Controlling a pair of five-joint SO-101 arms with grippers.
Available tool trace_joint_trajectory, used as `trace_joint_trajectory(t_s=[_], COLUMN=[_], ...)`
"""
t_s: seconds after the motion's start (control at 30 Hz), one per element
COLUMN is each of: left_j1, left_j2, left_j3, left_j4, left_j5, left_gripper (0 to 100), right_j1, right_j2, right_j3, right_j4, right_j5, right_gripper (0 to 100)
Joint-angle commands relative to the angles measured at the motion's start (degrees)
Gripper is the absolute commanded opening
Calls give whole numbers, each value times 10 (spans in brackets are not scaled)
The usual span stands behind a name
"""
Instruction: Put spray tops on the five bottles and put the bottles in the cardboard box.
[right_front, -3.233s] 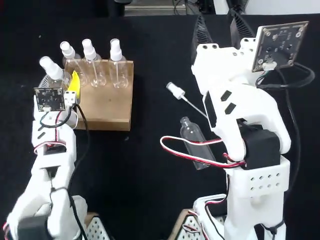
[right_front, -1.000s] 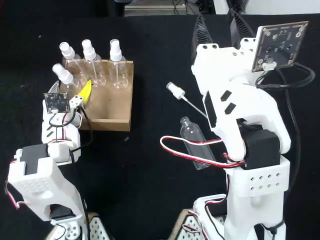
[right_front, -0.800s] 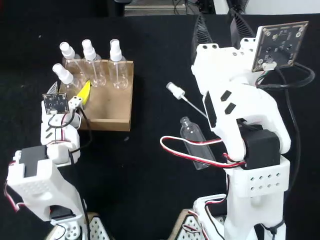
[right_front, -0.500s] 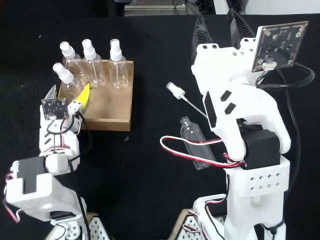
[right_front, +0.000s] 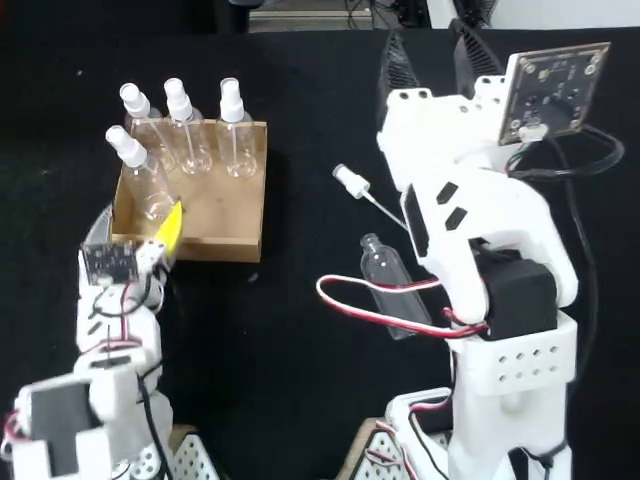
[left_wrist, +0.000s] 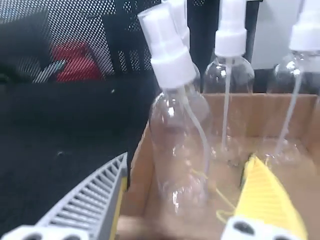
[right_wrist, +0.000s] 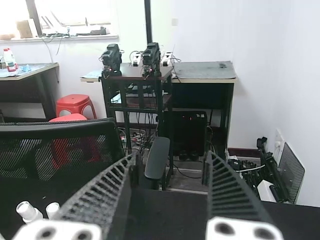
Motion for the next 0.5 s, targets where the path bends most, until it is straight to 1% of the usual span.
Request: trace_joint_trajectory(t_s=[0.0,0.13,0.3,0.37,0.47], left_j1=[-51,-95,-121,-131,-135], left_j2=[-95,-161,-281,-341,-435], left_j3=[19,19,22,22,24], left_j4=[41,149,302,384,540], left_j5=[1,3,3,3,3], left_gripper=[339,339,339,339,339], right_j1=[-6,-6,-6,-6,-6], right_j2=[1,0,0,0,0], right_j3=[-24,-24,-24,-24,-24], right_j4=[-11,-10,-10,-10,-10], right_j5=[-1,-1,-1,-1,-1], right_gripper=[184,184,184,184,184])
